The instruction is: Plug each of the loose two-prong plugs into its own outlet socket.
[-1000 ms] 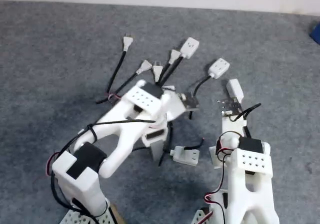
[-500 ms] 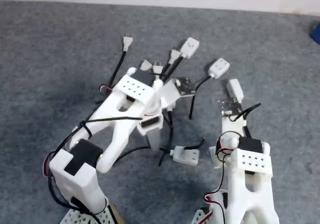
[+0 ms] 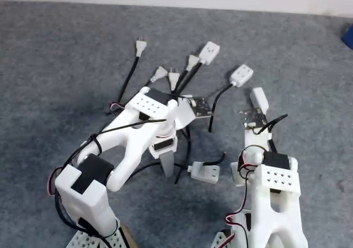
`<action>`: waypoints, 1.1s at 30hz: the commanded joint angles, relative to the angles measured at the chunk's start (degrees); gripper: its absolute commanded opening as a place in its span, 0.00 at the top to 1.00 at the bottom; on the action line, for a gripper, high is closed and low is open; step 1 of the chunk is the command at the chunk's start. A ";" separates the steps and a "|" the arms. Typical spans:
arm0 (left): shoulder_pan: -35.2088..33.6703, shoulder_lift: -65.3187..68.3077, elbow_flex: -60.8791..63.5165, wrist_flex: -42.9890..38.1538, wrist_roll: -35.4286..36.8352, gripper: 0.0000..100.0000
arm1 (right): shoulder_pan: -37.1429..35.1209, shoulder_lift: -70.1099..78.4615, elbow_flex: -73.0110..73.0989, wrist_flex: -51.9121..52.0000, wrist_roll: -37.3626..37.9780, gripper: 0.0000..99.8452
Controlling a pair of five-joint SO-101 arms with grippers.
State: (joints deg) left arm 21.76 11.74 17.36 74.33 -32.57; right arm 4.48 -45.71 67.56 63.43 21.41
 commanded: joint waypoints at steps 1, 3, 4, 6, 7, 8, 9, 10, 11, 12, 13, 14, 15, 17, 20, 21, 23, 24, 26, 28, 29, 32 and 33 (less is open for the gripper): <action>-2.15 -0.22 -0.04 -1.76 -0.70 0.62 | -0.57 -1.27 -0.22 -0.31 -0.26 0.56; -3.30 -0.22 0.22 -2.02 -0.70 0.62 | -0.57 -1.27 -0.22 -0.31 -0.26 0.56; -3.38 -0.13 0.57 -2.11 -0.70 0.62 | -0.57 -1.27 -0.22 -0.31 -0.26 0.56; -3.47 1.19 0.66 -2.20 -0.70 0.62 | -0.57 -1.27 -0.22 -0.31 -0.26 0.56; -3.47 2.33 0.66 -2.90 -0.70 0.62 | -0.57 -1.27 -0.22 -0.31 -0.26 0.56; -3.47 3.91 0.57 -3.87 -0.62 0.62 | -0.57 -1.27 -0.22 -0.31 -0.26 0.56; -3.74 5.41 0.31 -4.66 -0.62 0.62 | -0.57 -1.27 -0.22 -0.31 -0.26 0.56; -3.82 6.73 0.22 -5.19 -0.62 0.62 | -0.57 -1.27 -0.22 -0.31 -0.26 0.56; -3.91 7.87 0.22 -5.71 -0.62 0.62 | -0.57 -1.27 -0.22 -0.31 -0.26 0.56; -3.91 8.84 0.22 -5.80 -0.62 0.63 | -0.57 -1.27 -0.22 -0.31 -0.26 0.56; -3.82 9.45 0.04 -5.80 -0.70 0.65 | -0.57 -1.27 -0.22 -0.31 -0.26 0.56; -3.91 9.45 -0.48 -5.54 -0.70 0.69 | -0.57 -1.27 -0.22 -0.31 -0.26 0.56; -4.00 9.45 -1.19 -5.36 -0.70 0.74 | -0.57 -1.27 -0.22 -0.31 -0.26 0.56; -4.09 9.45 -3.03 -5.19 -0.70 0.85 | -0.57 -1.27 -0.22 -0.31 -0.26 0.56; -4.09 9.54 -6.20 -1.41 -0.79 0.97 | -0.57 -1.27 -0.22 -0.31 -0.26 0.56; -4.09 9.54 -7.34 0.00 -0.79 0.97 | -0.57 -1.27 -0.22 -0.31 -0.26 0.56; -4.09 9.54 -9.54 1.67 -0.79 0.97 | -0.57 -1.27 -0.22 -0.31 -0.26 0.56; -4.09 9.45 -11.03 2.46 -0.79 0.98 | -0.57 -1.27 -0.22 -0.31 -0.26 0.56; -4.09 9.45 -14.99 4.66 -0.62 0.98 | -0.57 -1.27 -0.22 -0.31 -0.26 0.56; -4.09 9.45 -19.03 6.86 -0.44 0.98 | -0.57 -1.27 -0.22 -0.31 -0.26 0.56; -4.09 9.45 -21.23 7.91 -0.44 0.98 | -0.57 -1.27 -0.22 -0.31 -0.26 0.56; -5.14 9.45 -28.44 11.34 -0.44 0.98 | -0.57 -1.27 -0.22 -0.31 -0.26 0.56; -6.02 9.45 -31.52 12.66 -0.44 0.98 | -0.57 -1.27 -0.22 -0.31 -0.26 0.56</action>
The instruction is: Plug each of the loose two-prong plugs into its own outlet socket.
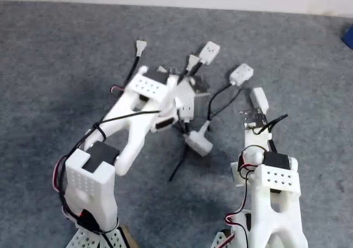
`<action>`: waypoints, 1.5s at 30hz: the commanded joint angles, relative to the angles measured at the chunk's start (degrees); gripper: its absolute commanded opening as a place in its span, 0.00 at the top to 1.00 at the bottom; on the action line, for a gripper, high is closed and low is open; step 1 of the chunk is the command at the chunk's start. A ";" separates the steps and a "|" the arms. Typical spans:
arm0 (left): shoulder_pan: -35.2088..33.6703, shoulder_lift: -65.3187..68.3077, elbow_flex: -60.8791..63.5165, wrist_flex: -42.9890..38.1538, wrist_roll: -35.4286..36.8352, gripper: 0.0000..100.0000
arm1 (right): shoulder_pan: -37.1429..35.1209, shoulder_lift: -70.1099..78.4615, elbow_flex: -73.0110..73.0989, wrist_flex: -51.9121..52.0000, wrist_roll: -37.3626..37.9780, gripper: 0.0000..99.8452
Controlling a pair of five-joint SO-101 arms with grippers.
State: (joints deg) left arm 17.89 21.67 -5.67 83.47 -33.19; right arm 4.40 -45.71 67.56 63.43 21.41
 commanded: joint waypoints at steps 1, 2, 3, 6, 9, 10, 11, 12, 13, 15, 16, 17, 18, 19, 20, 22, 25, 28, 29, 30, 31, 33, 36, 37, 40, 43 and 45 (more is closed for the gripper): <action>-3.65 -0.48 -12.00 5.10 0.18 0.98 | -0.48 -1.27 -0.22 -0.31 -0.26 0.56; -5.58 -0.40 -15.78 6.59 0.18 0.98 | -0.48 -1.27 -0.22 -0.31 -0.26 0.56; -7.60 -0.22 -19.47 8.26 0.18 0.98 | -0.48 -1.27 -0.22 -0.31 -0.26 0.56; -14.29 -0.04 -28.97 12.22 0.09 0.98 | -0.48 -1.27 -0.22 -0.31 -0.35 0.56; -21.41 -0.31 -36.09 13.63 0.00 0.98 | -0.48 -1.27 -0.22 -0.31 -0.35 0.56; -23.87 -0.40 -38.11 13.63 -0.09 0.98 | -0.48 -1.27 -0.22 -0.31 -0.35 0.56; -26.24 -0.40 -40.13 13.54 -0.09 0.98 | -0.48 -1.27 -0.22 -0.31 -0.35 0.56; -28.62 -0.22 -42.33 13.45 -0.09 0.98 | -0.48 -1.27 -0.22 -0.31 -0.35 0.56; -31.16 0.04 -44.53 13.27 -0.18 0.98 | -0.57 -1.27 -0.22 -0.31 -0.35 0.56; -36.35 0.04 -47.52 13.01 -0.18 0.98 | -0.57 -1.10 -0.22 -0.31 -0.35 0.56; -38.99 0.04 -48.31 12.04 -0.18 0.97 | -0.57 -1.10 -0.22 -0.40 -0.35 0.56; -41.63 0.04 -48.66 10.81 -0.35 0.97 | -0.57 -0.92 -0.22 -0.40 -0.35 0.56; -44.18 0.04 -48.66 9.32 -1.58 0.97 | -0.57 -0.92 -0.22 -0.40 -0.35 0.56; -46.37 0.04 -48.57 8.00 -2.90 0.97 | -0.57 -0.92 -0.22 -0.40 -0.35 0.56; -48.57 0.13 -48.48 6.95 -3.78 0.97 | -0.57 -0.92 -0.22 -0.48 -0.35 0.56; -52.62 0.22 -48.48 5.19 -4.48 0.97 | -0.57 -0.92 -0.22 -0.57 -0.35 0.56; -57.89 0.22 -48.48 2.37 -4.57 0.97 | -2.15 -0.84 0.13 -0.48 -0.35 0.56; -62.73 0.92 -48.31 -0.35 -5.63 0.97 | -4.00 -1.27 2.07 -0.75 -0.35 0.56; -64.31 1.98 -48.13 -1.49 -5.98 0.97 | -4.26 -1.27 2.33 -0.75 -0.35 0.56; -65.80 3.30 -48.04 -2.81 -6.15 0.97 | -4.35 -1.27 2.24 -0.75 -0.35 0.56; -67.30 4.53 -48.13 -4.22 -6.15 0.97 | -4.44 -1.27 2.24 -0.75 -0.35 0.56; -69.85 7.60 -47.96 -6.59 -6.15 0.97 | -4.53 -1.27 2.15 -0.75 -0.35 0.56; -72.40 12.70 -48.22 -8.88 -6.15 0.97 | -4.53 -1.27 2.15 -0.75 -0.35 0.56; -72.92 14.11 -48.22 -9.67 -6.15 0.96 | -4.53 -1.27 2.07 -0.75 -0.35 0.56; -74.42 16.40 -48.22 -11.34 -5.98 0.86 | -4.18 -1.27 1.89 -0.75 -0.44 0.56; -74.95 17.19 -48.22 -11.25 -5.80 0.70 | -4.18 -1.27 -0.13 -0.57 -0.44 0.56; -75.03 17.19 -48.04 -10.99 -6.07 0.63 | -2.95 -1.27 -3.30 -0.31 -0.44 0.56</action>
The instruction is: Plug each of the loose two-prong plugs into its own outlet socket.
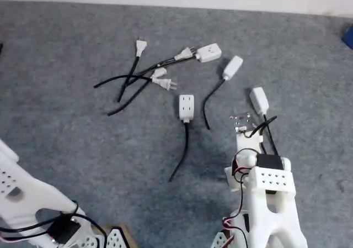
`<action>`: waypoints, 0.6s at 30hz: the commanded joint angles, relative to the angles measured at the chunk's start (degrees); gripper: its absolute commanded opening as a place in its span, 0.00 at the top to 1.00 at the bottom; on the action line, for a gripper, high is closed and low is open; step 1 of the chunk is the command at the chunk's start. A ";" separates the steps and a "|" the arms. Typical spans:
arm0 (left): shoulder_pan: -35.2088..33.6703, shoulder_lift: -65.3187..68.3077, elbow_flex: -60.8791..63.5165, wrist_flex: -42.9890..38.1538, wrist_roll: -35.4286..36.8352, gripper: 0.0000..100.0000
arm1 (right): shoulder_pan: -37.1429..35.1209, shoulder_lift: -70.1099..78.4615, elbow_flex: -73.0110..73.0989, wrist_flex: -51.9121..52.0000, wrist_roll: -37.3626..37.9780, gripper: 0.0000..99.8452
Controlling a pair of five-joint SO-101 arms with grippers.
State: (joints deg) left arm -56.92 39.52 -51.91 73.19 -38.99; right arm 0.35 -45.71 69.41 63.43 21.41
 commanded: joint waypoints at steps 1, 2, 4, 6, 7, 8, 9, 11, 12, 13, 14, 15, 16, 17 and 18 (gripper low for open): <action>-0.22 -0.84 -1.89 -0.09 -0.26 0.61 | 2.24 -1.19 -7.43 -0.31 -0.44 0.56; -0.04 -0.92 -1.98 0.53 -0.26 0.60 | 3.56 -0.84 -10.24 -0.04 -0.35 0.56; 0.75 -0.92 -2.07 2.29 -0.26 0.60 | 6.37 -0.31 -17.19 2.86 1.14 0.56; 2.95 -1.01 -2.07 4.22 -0.26 0.60 | 9.54 2.33 -26.15 7.78 2.90 0.56; 4.26 -1.01 -2.07 5.36 -0.26 0.60 | 11.65 4.53 -30.99 10.15 2.90 0.56; 5.85 -1.01 -2.07 6.51 -0.18 0.60 | 14.20 7.16 -35.74 11.74 2.90 0.56; 7.60 -1.10 -2.15 8.00 -0.09 0.60 | 17.10 10.33 -40.57 12.97 2.90 0.56; 11.30 -1.01 -4.18 11.43 0.00 0.60 | 22.90 16.84 -49.45 14.37 2.81 0.56; 13.49 -1.01 -5.49 13.36 0.53 0.60 | 25.89 20.35 -53.49 14.90 2.81 0.56; 15.60 -1.01 -6.90 15.38 2.46 0.60 | 28.35 23.78 -57.27 15.69 2.81 0.56; 17.98 -1.01 -8.57 17.23 5.19 0.60 | 30.20 26.95 -60.35 16.75 2.81 0.56; 20.53 -1.01 -10.77 19.60 8.18 0.60 | 31.34 29.76 -63.16 17.98 2.81 0.56; 23.34 -1.01 -13.23 22.24 11.08 0.60 | 31.69 32.40 -64.92 19.56 2.81 0.56; 26.42 -1.01 -15.87 24.70 13.98 0.60 | 31.78 34.68 -65.63 20.53 2.90 0.56; 29.58 -0.92 -17.89 26.81 16.79 0.60 | 31.78 36.44 -65.80 20.88 2.99 0.56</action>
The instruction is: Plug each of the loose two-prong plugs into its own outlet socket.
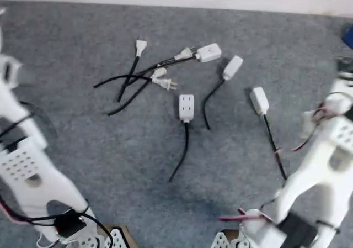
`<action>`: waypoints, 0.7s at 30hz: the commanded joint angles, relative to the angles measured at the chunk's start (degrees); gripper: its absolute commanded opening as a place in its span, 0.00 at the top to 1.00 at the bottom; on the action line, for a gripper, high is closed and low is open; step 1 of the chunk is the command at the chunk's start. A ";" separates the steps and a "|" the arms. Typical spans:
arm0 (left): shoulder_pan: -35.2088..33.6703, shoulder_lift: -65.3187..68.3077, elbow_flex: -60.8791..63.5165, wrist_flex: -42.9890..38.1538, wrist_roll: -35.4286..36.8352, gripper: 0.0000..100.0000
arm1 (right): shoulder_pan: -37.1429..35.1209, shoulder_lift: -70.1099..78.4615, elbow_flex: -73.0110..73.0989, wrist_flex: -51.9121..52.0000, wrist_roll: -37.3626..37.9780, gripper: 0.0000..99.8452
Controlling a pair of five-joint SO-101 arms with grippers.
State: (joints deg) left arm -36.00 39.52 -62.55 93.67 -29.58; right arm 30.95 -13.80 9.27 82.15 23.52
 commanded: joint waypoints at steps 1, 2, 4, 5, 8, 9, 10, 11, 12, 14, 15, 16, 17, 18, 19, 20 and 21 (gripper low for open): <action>12.00 -0.92 -8.92 7.65 10.37 0.60 | 1.19 5.76 -5.58 1.80 0.88 0.56; 15.25 -0.92 -9.98 7.82 13.27 0.60 | 1.10 6.64 -5.58 1.10 0.88 0.56; 21.58 -0.92 -11.74 7.56 18.29 0.60 | 1.54 7.52 -5.67 -0.92 0.79 0.56; 25.19 -0.66 -12.44 7.56 20.13 0.60 | 1.63 7.60 -5.67 -1.89 0.79 0.56; 37.41 -0.40 -12.09 7.56 22.95 0.60 | 1.19 8.04 -5.58 -2.95 0.70 0.56; 41.45 -0.40 -10.95 7.56 23.12 0.60 | 1.19 8.04 -5.58 -3.12 0.70 0.56; 45.14 -0.40 -9.63 7.47 23.21 0.60 | 1.19 8.04 -5.58 -3.56 0.70 0.56; 48.31 -0.40 -8.22 6.95 23.30 0.60 | 1.19 8.04 -5.58 -3.82 0.70 0.56; 50.95 -0.40 -6.99 6.33 23.12 0.60 | 1.19 8.04 -5.58 -3.82 0.70 0.56; 53.93 -0.40 -4.53 4.22 23.21 0.60 | 1.54 8.04 -4.88 -3.65 0.70 0.56; 54.81 -0.40 -2.86 2.90 23.21 0.60 | 1.54 7.96 -3.47 -4.09 0.79 0.56; 55.34 -0.40 -1.01 1.85 23.30 0.60 | 1.36 7.96 -1.89 -4.18 0.88 0.56; 55.69 -0.40 1.01 0.97 23.30 0.60 | 1.01 7.96 -0.31 -4.26 0.88 0.56; 55.87 -0.40 3.38 0.18 23.21 0.60 | -0.04 7.96 1.54 -5.14 0.79 0.56; 56.13 -0.40 6.02 -0.79 23.21 0.60 | -0.84 7.87 3.91 -6.81 0.79 0.56; 56.40 -0.40 8.48 -2.02 23.12 0.60 | -1.45 7.52 6.73 -9.19 0.79 0.56; 56.48 -0.40 10.51 -3.08 23.12 0.60 | -1.98 7.43 9.54 -11.82 0.70 0.56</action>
State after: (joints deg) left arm 19.74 39.69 -56.48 93.76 -6.99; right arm 31.12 -5.27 13.93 75.65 23.52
